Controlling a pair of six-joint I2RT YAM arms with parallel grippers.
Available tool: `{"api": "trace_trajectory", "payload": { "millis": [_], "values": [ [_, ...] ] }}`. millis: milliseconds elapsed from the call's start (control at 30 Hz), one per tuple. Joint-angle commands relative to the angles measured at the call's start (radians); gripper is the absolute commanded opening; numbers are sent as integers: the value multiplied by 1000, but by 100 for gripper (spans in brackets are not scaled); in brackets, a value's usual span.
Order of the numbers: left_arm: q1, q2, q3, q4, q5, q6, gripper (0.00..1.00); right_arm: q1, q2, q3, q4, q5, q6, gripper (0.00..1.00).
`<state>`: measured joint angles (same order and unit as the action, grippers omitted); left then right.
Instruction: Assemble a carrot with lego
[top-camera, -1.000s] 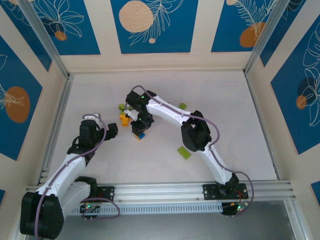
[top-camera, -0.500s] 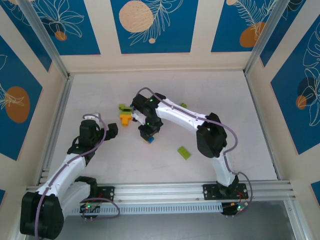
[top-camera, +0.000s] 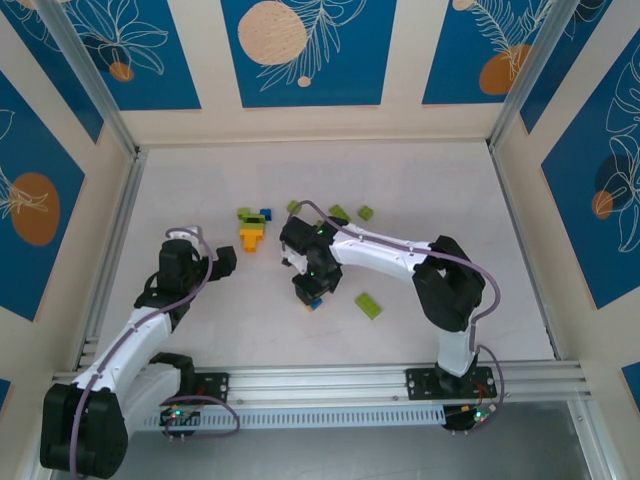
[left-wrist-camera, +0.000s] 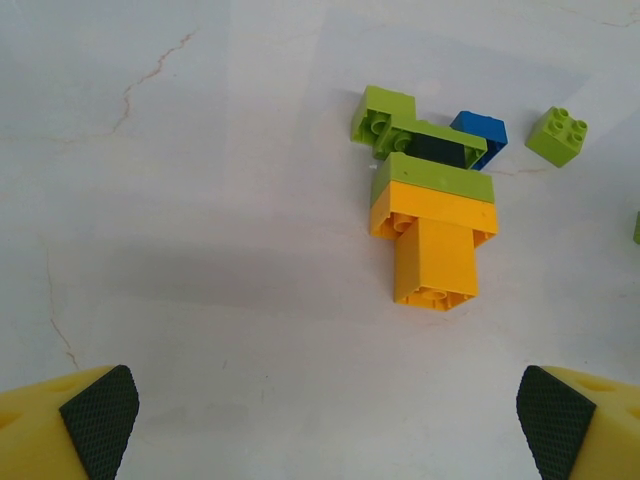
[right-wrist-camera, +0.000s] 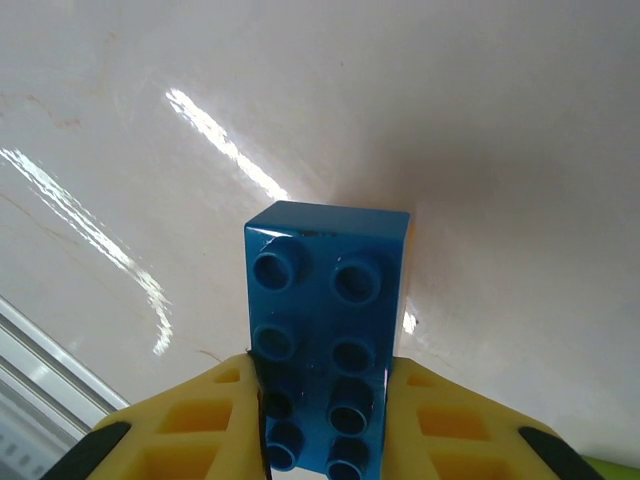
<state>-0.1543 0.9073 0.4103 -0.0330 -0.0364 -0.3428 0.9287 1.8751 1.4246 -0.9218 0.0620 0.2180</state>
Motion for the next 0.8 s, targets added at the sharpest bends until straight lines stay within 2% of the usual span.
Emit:
{"api": "trace_trajectory", "payload": {
  "millis": [0, 300, 467, 600, 767],
  "values": [
    [15, 7, -1, 32, 18, -12, 100, 11, -25, -26, 52, -3, 40, 27],
    [16, 17, 1, 37, 18, -12, 100, 11, -11, -30, 22, 4, 36, 34],
    [15, 16, 4, 36, 18, -10, 100, 13, -53, -21, -2, 35, 40, 46],
    [16, 14, 5, 33, 21, -10, 100, 12, -116, 8, -55, 79, 36, 64],
    [18, 13, 5, 34, 24, -12, 100, -16, -208, -2, -102, 116, 27, 69]
  ]
}}
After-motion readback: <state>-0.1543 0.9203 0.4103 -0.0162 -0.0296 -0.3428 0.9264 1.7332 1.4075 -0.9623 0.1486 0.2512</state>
